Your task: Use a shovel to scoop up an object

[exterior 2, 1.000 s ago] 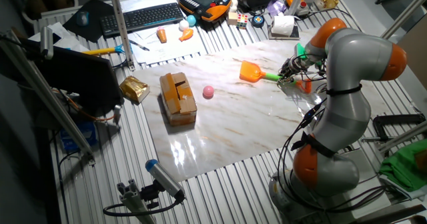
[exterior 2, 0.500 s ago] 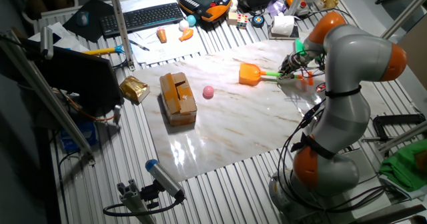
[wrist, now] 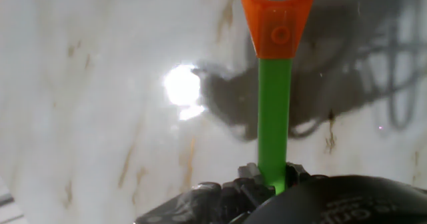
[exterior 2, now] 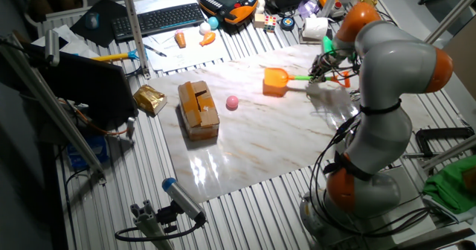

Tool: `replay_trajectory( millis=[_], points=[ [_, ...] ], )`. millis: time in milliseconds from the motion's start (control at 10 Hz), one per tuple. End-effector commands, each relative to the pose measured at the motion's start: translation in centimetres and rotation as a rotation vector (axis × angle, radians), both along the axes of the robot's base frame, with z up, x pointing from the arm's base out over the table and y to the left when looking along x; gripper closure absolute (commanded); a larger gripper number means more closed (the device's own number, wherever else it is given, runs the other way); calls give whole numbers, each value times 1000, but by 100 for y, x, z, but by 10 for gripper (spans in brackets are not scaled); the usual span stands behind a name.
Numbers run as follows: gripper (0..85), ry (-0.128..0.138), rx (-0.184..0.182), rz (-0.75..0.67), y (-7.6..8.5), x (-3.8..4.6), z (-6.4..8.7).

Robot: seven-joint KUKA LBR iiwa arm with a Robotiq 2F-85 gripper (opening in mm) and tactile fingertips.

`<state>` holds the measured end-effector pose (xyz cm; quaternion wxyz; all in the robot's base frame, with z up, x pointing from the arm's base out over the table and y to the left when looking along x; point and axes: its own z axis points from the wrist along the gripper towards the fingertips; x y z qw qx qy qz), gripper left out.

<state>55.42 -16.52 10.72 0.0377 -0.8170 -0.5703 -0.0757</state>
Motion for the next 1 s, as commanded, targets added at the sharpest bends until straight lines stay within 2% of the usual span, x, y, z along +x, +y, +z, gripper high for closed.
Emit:
replay_trajectory(
  millis=[0, 200, 400, 500, 700, 900],
  points=[
    [843, -1, -22, 3, 80, 3, 62],
    [843, -5, -67, 7, 268, -27, 124],
    [843, -6, -92, 21, 408, -52, 173],
    [843, -4, -108, 44, 444, -34, 205],
    [843, -8, -162, 93, 519, 12, 250],
    [843, 15, -169, 110, 582, 31, 276]
  ],
)
